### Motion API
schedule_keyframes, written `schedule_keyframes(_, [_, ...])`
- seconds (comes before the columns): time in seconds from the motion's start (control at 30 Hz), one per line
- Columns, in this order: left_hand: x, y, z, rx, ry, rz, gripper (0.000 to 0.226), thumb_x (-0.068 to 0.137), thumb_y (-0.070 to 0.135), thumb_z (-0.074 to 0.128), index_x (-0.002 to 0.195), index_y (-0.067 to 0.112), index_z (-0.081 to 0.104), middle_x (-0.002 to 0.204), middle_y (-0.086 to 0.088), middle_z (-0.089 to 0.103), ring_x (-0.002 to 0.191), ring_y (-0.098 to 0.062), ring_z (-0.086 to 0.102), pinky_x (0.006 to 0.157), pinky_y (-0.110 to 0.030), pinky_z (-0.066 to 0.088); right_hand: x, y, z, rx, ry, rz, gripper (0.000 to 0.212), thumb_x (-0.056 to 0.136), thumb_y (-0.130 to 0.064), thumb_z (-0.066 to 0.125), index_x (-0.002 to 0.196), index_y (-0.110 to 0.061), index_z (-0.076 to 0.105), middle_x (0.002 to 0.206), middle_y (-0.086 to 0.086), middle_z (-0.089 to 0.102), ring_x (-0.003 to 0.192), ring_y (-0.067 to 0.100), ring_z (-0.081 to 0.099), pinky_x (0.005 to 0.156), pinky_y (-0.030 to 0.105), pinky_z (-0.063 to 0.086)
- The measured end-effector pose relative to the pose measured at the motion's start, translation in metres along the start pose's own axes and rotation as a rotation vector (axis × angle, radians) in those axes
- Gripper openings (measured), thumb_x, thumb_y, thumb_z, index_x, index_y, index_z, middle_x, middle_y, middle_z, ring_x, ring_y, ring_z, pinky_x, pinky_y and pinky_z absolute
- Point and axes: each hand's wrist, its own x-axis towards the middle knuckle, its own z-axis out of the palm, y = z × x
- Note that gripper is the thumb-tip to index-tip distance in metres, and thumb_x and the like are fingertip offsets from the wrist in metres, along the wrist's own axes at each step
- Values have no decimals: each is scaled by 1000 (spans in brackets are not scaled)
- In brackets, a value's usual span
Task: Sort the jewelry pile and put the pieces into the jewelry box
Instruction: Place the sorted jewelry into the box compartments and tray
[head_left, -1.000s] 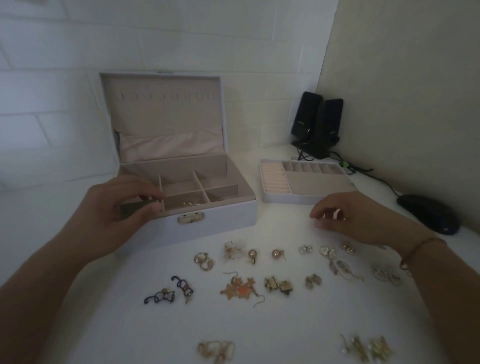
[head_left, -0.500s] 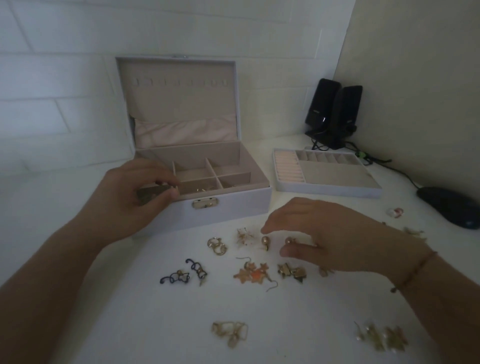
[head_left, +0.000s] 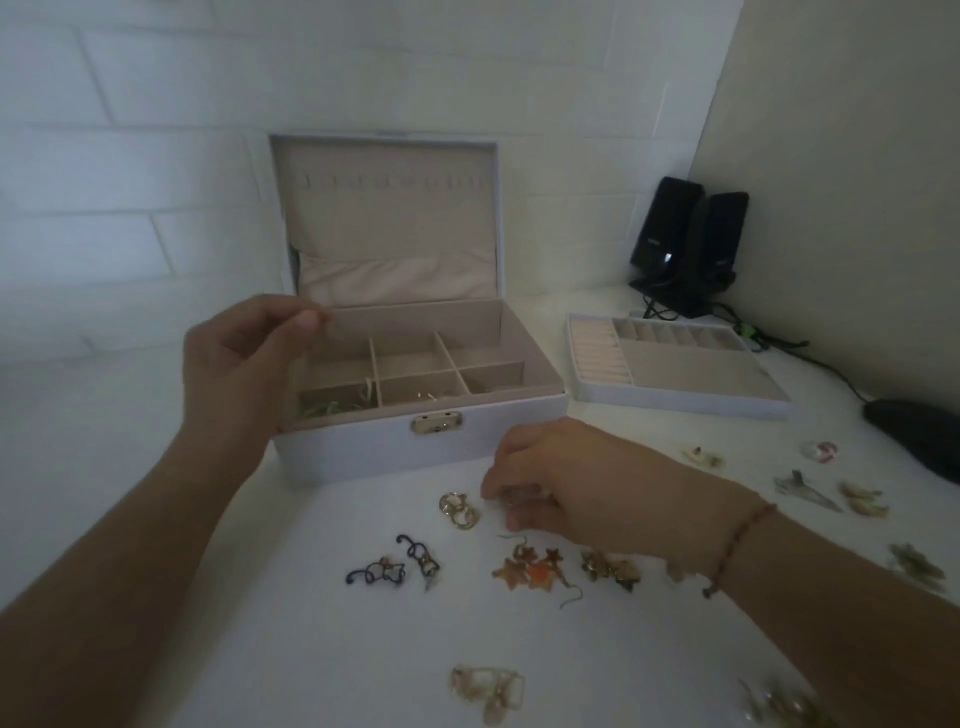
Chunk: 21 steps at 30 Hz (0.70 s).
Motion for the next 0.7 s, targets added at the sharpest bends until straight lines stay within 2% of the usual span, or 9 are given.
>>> schedule_keyframes(0.13, [8,-10,-3,29,156,-110,16,89,13,59,83,22,70,66,19,67,64,-1,56,71,-26,47,7,4,-6,12,-41,-12,18,91,-22,57,106,-22,67,106,-8,59,86,-1,45,81,7,32])
schedule_keyframes(0.2, [8,-14,0,67,163,-134,11,86,17,61,82,22,70,65,20,67,65,-2,56,72,-27,47,11,4,-14,29,-53,-4,14,89,-18,59,99,-20,70,101,-8,62,76,-2,47,76,3,34])
schedule_keyframes(0.27, [8,-17,2,120,149,-145,9,85,19,64,81,24,71,64,20,67,64,-2,55,69,-24,47,13,3,-28,54,-62,-6,11,86,-18,64,93,-21,72,95,-9,65,72,-1,53,72,6,41])
schedule_keyframes(0.33, [9,-19,3,173,141,-124,13,89,12,65,82,22,71,64,19,67,61,3,53,64,-15,44,15,0,-47,93,-50,2,9,85,-21,67,90,-24,73,91,-13,67,79,1,61,76,11,49])
schedule_keyframes(0.4, [10,-18,3,235,140,-88,15,90,9,65,84,21,71,72,10,69,63,2,55,61,-10,42,19,-1,-66,172,16,39,8,82,-24,70,88,-28,74,89,-14,69,82,-2,64,77,11,51])
schedule_keyframes(0.5, [12,-21,1,273,127,-71,7,87,20,66,87,20,73,81,-9,70,68,-12,58,63,-15,44,41,10,-87,330,226,120,8,78,-17,75,83,-23,74,82,-10,73,75,-2,67,73,8,50])
schedule_keyframes(0.6, [13,-24,-1,255,119,-87,18,81,30,61,86,20,74,81,-10,71,68,-15,58,63,-19,45,80,34,-86,195,317,184,8,80,-12,73,82,-20,74,82,-7,73,75,4,67,73,11,50])
schedule_keyframes(0.7, [13,-26,-3,277,128,-84,11,84,25,65,86,18,74,80,-6,70,67,-18,55,61,-21,43,114,54,-67,-7,263,237,9,82,-13,69,88,-16,75,90,0,73,81,9,65,73,12,43])
